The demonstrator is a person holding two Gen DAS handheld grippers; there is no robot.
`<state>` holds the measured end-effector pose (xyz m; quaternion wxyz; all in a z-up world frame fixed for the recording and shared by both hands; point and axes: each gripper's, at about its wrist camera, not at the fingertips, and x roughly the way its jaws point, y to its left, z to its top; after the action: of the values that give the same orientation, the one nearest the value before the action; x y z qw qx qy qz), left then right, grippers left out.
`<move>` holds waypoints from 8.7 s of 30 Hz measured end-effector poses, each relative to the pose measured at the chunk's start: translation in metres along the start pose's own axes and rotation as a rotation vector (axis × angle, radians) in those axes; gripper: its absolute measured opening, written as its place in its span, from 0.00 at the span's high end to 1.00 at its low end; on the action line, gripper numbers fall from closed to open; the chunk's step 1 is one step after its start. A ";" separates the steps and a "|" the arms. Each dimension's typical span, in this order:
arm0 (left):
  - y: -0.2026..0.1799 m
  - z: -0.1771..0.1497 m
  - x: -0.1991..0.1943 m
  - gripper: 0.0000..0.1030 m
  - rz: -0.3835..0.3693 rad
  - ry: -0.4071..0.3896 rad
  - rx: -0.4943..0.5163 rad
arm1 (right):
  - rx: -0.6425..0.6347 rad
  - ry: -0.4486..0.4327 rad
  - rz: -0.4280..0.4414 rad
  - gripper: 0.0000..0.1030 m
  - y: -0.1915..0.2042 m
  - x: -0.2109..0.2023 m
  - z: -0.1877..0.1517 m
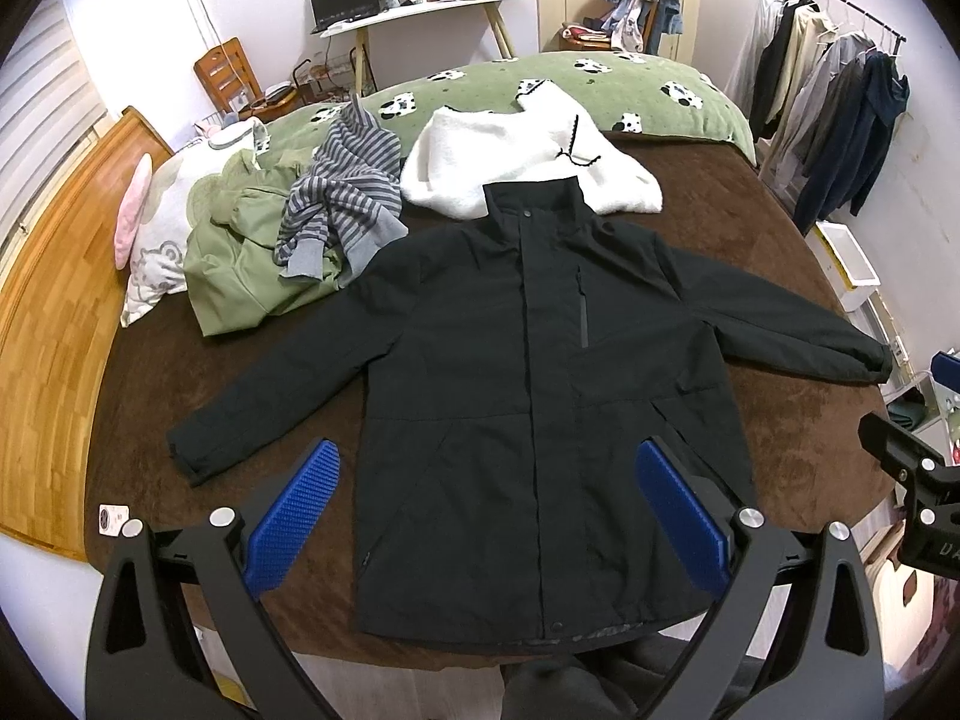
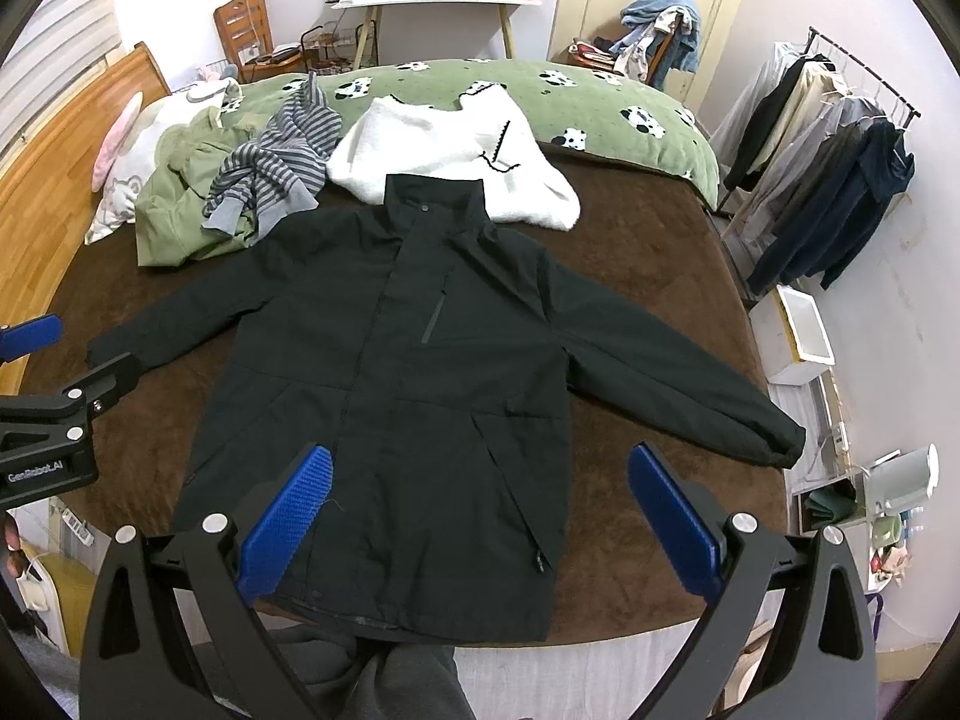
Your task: Fold large clothes
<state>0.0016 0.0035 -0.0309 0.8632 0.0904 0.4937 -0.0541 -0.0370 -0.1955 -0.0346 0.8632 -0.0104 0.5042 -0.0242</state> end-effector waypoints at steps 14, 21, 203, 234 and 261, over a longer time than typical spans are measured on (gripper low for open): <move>-0.001 0.008 0.005 0.06 -0.034 0.025 0.039 | 0.036 0.005 -0.022 0.05 -0.006 0.001 0.001; -0.023 0.031 0.017 0.06 -0.100 0.044 0.141 | 0.147 0.003 -0.077 0.05 -0.037 -0.002 -0.007; 0.029 0.029 0.334 0.06 0.082 0.055 -0.274 | 0.006 -0.103 0.190 0.07 -0.022 0.372 0.107; 0.030 -0.004 0.423 0.06 0.070 0.113 -0.322 | -0.082 -0.011 0.040 0.05 -0.030 0.497 0.093; 0.226 -0.038 0.307 0.06 0.242 0.050 -0.662 | -0.258 -0.173 0.310 0.05 0.176 0.354 0.165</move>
<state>0.1662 0.2317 -0.2911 0.8335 -0.1352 0.4913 0.2136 0.2855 -0.0390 -0.2693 0.8882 -0.0451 0.4225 0.1745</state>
